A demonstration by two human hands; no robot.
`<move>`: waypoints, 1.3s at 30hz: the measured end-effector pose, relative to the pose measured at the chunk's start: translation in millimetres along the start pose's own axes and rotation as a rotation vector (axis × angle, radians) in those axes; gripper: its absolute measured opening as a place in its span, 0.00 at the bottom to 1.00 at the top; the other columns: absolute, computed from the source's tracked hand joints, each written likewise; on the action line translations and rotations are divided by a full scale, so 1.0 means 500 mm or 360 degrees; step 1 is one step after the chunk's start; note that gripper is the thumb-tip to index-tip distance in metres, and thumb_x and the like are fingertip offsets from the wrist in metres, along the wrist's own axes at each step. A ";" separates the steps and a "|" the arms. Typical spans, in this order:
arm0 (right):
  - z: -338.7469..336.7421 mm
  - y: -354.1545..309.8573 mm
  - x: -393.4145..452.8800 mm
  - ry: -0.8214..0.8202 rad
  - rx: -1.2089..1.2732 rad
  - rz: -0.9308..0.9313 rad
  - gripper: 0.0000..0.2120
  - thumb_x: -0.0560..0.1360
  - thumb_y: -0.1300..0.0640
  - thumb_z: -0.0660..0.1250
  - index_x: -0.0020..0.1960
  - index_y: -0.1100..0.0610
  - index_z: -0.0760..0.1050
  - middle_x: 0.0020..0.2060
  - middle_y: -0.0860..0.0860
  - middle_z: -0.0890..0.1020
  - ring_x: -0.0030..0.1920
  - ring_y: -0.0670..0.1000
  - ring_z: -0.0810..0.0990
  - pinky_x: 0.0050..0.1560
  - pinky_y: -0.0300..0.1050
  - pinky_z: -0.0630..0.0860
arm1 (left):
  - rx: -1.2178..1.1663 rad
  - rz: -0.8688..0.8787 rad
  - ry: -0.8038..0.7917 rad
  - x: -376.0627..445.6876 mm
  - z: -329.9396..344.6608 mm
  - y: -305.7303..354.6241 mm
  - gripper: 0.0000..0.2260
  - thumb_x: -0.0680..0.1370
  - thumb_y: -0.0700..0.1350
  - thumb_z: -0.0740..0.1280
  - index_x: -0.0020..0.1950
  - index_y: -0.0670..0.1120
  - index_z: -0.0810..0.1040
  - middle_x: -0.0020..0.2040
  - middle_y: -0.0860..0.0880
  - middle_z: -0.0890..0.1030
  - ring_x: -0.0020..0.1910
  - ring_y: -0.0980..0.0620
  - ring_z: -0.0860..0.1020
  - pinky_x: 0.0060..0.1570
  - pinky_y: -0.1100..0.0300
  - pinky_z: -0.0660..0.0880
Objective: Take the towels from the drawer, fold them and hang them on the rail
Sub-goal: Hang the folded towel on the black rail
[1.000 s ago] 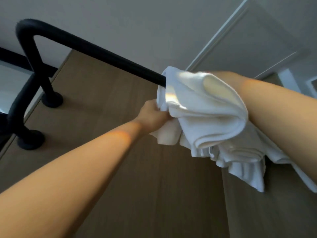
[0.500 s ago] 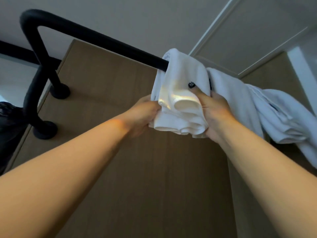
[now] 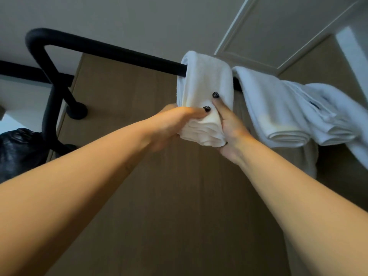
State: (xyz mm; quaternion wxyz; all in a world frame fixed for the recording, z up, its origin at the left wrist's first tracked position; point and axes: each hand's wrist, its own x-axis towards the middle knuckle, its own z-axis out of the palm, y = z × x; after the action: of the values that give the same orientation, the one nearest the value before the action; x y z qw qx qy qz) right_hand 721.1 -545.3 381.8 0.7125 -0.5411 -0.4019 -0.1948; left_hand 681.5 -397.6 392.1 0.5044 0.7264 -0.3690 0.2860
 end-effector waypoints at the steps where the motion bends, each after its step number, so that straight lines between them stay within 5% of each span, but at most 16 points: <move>1: -0.003 0.001 -0.001 -0.0023 0.0004 0.0015 0.27 0.74 0.34 0.66 0.58 0.56 0.81 0.51 0.56 0.86 0.52 0.57 0.85 0.58 0.55 0.78 | -0.0004 -0.0004 0.0021 -0.002 0.000 -0.002 0.19 0.69 0.51 0.73 0.57 0.43 0.81 0.49 0.47 0.87 0.49 0.50 0.85 0.51 0.57 0.79; 8: -0.001 -0.003 -0.001 0.0447 -0.0244 -0.0056 0.36 0.65 0.30 0.71 0.60 0.57 0.78 0.49 0.51 0.85 0.47 0.53 0.85 0.55 0.52 0.81 | 0.0036 0.0000 0.0311 -0.016 0.026 -0.010 0.18 0.73 0.48 0.73 0.60 0.41 0.79 0.50 0.45 0.85 0.48 0.48 0.84 0.47 0.57 0.79; 11: 0.000 -0.002 -0.006 0.0527 -0.0279 -0.0040 0.38 0.66 0.30 0.71 0.63 0.57 0.77 0.51 0.51 0.84 0.49 0.53 0.84 0.57 0.51 0.80 | 0.0046 -0.0023 0.0425 -0.030 0.037 -0.012 0.14 0.77 0.48 0.70 0.59 0.41 0.80 0.47 0.46 0.85 0.40 0.52 0.84 0.37 0.63 0.78; 15: -0.012 -0.001 -0.028 0.0362 -0.0121 0.0054 0.34 0.69 0.35 0.72 0.63 0.60 0.76 0.52 0.55 0.85 0.51 0.56 0.85 0.57 0.52 0.79 | -0.0097 -0.0065 0.0523 -0.050 0.055 -0.013 0.16 0.77 0.49 0.70 0.59 0.40 0.79 0.52 0.43 0.84 0.48 0.48 0.84 0.41 0.58 0.82; 18: -0.023 -0.007 -0.050 0.0211 -0.0069 0.0091 0.28 0.73 0.37 0.69 0.60 0.58 0.79 0.49 0.55 0.86 0.45 0.52 0.86 0.38 0.42 0.79 | -0.0170 -0.0142 0.0546 -0.060 0.065 -0.010 0.17 0.77 0.49 0.70 0.62 0.41 0.77 0.56 0.43 0.83 0.53 0.47 0.83 0.50 0.51 0.82; 20: -0.026 -0.013 -0.062 0.0136 -0.0095 0.0109 0.25 0.74 0.37 0.66 0.59 0.56 0.80 0.49 0.54 0.86 0.43 0.50 0.85 0.36 0.40 0.77 | -0.0196 -0.0191 0.0521 -0.065 0.069 -0.001 0.21 0.76 0.52 0.70 0.64 0.43 0.75 0.58 0.44 0.82 0.54 0.47 0.82 0.50 0.51 0.82; 25: -0.032 -0.027 -0.088 0.0101 0.0016 0.0117 0.19 0.75 0.40 0.64 0.53 0.54 0.82 0.42 0.54 0.85 0.43 0.51 0.83 0.45 0.47 0.78 | -0.0076 -0.0288 0.0516 -0.082 0.088 0.040 0.40 0.64 0.61 0.69 0.71 0.43 0.69 0.60 0.46 0.80 0.55 0.48 0.80 0.45 0.54 0.76; 29: -0.037 -0.023 -0.122 0.0129 0.0041 0.0156 0.18 0.74 0.40 0.65 0.55 0.51 0.81 0.51 0.53 0.83 0.53 0.53 0.80 0.49 0.49 0.74 | 0.0091 -0.0347 0.0570 -0.099 0.096 0.061 0.46 0.62 0.64 0.68 0.75 0.43 0.65 0.66 0.44 0.76 0.58 0.48 0.76 0.49 0.53 0.70; 31: -0.039 -0.020 -0.143 0.0142 0.0031 0.0193 0.20 0.75 0.40 0.65 0.59 0.52 0.79 0.58 0.53 0.80 0.57 0.54 0.78 0.50 0.50 0.74 | 0.0132 -0.0423 0.0539 -0.114 0.096 0.062 0.47 0.63 0.66 0.67 0.77 0.44 0.62 0.70 0.44 0.73 0.65 0.46 0.74 0.53 0.53 0.70; 36: -0.040 -0.035 -0.200 0.0128 -0.0290 0.0333 0.25 0.77 0.40 0.64 0.69 0.52 0.71 0.66 0.50 0.74 0.64 0.53 0.73 0.61 0.53 0.74 | 0.0219 -0.0562 0.0482 -0.143 0.069 0.054 0.40 0.74 0.64 0.67 0.78 0.46 0.60 0.76 0.46 0.66 0.60 0.48 0.70 0.57 0.52 0.70; 39: -0.033 -0.050 -0.234 0.0096 -0.0574 0.0337 0.27 0.78 0.42 0.64 0.72 0.54 0.67 0.67 0.50 0.72 0.65 0.53 0.73 0.63 0.53 0.73 | 0.0223 -0.0563 0.0446 -0.174 0.051 0.066 0.43 0.71 0.66 0.68 0.79 0.47 0.58 0.74 0.49 0.65 0.64 0.50 0.69 0.57 0.52 0.70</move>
State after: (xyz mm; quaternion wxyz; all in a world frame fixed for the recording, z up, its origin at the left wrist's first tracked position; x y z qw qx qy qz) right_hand 639.1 -587.4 303.9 0.6323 -0.6931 -0.2798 -0.2038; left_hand 606.0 -407.3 332.4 0.5411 0.7663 -0.1417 0.3161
